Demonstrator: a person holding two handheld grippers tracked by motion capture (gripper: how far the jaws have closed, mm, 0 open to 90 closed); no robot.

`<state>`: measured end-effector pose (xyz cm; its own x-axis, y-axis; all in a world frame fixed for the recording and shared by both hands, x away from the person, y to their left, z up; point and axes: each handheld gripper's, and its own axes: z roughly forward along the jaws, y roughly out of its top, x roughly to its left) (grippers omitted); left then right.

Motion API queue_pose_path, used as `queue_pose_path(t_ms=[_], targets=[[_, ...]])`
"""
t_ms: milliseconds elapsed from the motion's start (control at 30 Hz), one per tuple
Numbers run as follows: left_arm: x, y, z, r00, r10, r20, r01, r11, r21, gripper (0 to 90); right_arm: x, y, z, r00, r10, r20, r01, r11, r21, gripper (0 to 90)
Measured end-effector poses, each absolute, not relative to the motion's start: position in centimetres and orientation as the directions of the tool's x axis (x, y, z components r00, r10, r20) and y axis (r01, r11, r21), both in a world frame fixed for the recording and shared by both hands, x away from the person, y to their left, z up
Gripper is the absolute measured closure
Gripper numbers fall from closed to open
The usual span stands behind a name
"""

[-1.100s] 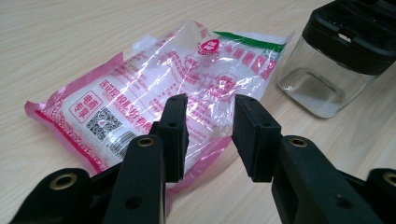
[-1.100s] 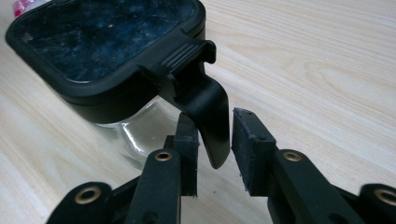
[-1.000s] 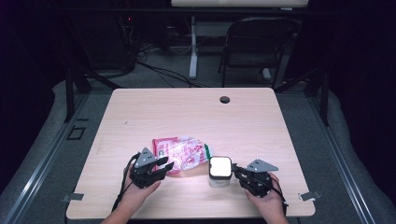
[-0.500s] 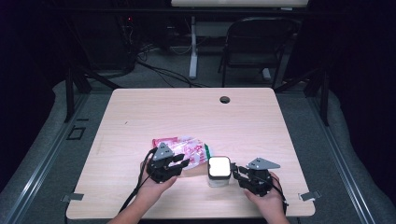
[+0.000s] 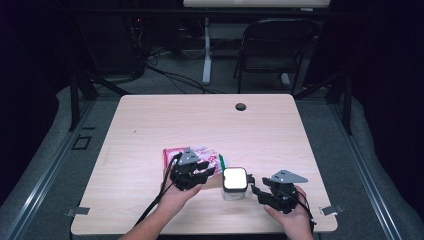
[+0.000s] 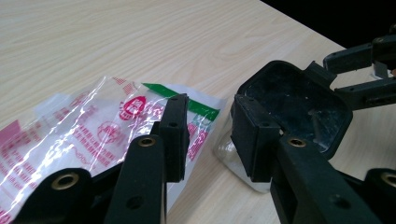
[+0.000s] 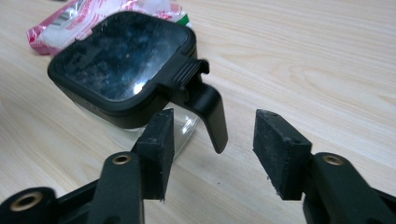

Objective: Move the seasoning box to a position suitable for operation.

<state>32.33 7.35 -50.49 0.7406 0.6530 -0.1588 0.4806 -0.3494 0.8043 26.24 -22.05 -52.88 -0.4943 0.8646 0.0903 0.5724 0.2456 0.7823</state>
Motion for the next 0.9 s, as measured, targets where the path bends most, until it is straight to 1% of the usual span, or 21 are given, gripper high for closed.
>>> queue_pose_path(t_ms=[67, 100, 200, 233, 300, 367, 433, 533, 767, 833, 900], targets=[[32.5, 7.2, -50.2, 0.741, 0.654, -0.153, 0.474, -0.347, 0.809, 67.6, 26.1, -22.3, -51.8, -0.464, 0.876, 0.129, 0.595, 0.201, 0.778, 48.3], [32.5, 7.1, -50.1, 0.743, 0.653, -0.15, 0.469, -0.346, 0.813, 68.1, 26.2, -22.3, -51.3, -0.452, 0.88, 0.144, 0.611, 0.188, 0.769, 52.1], [32.7, 6.8, -49.8, 0.747, 0.65, -0.136, 0.455, -0.351, 0.819, 69.4, 26.5, -22.2, -50.2, -0.438, 0.883, 0.171, 0.626, 0.162, 0.763, 57.1], [32.8, 6.6, -49.8, 0.752, 0.647, -0.126, 0.442, -0.352, 0.825, 71.1, 26.6, -22.0, -50.0, -0.438, 0.882, 0.174, 0.626, 0.16, 0.764, 58.2], [33.0, 6.5, -49.7, 0.754, 0.645, -0.127, 0.447, -0.361, 0.818, 72.1, 27.0, -21.6, -49.5, -0.435, 0.891, 0.13, 0.616, 0.189, 0.765, 62.3], [33.4, 6.4, -49.7, 0.756, 0.638, -0.144, 0.458, -0.359, 0.813, 72.8, 27.5, -21.3, -49.1, -0.424, 0.897, 0.124, 0.609, 0.181, 0.773, 63.0], [33.7, 6.2, -49.7, 0.754, 0.639, -0.154, 0.467, -0.357, 0.809, 72.7, 28.2, -20.8, -48.7, -0.428, 0.893, 0.14, 0.607, 0.169, 0.777, 63.7], [33.9, 6.1, -49.7, 0.756, 0.634, -0.163, 0.477, -0.362, 0.801, 73.2, 28.9, -20.2, -48.4, -0.426, 0.898, 0.115, 0.603, 0.187, 0.775, 66.5], [33.3, 5.7, -50.1, 0.764, 0.628, -0.147, 0.477, -0.397, 0.784, 73.4, 29.1, -19.8, -48.8, -0.422, 0.9, 0.107, 0.616, 0.198, 0.762, 67.6], [33.1, 5.6, -50.1, 0.77, 0.623, -0.142, 0.471, -0.403, 0.785, 74.1, 28.9, -19.8, -49.0, -0.41, 0.905, 0.113, 0.627, 0.189, 0.756, 68.7], [33.0, 5.5, -50.1, 0.774, 0.619, -0.134, 0.462, -0.409, 0.787, 75.0, 28.7, -20.0, -49.0, -0.392, 0.904, 0.17, 0.655, 0.145, 0.741, 71.6]])
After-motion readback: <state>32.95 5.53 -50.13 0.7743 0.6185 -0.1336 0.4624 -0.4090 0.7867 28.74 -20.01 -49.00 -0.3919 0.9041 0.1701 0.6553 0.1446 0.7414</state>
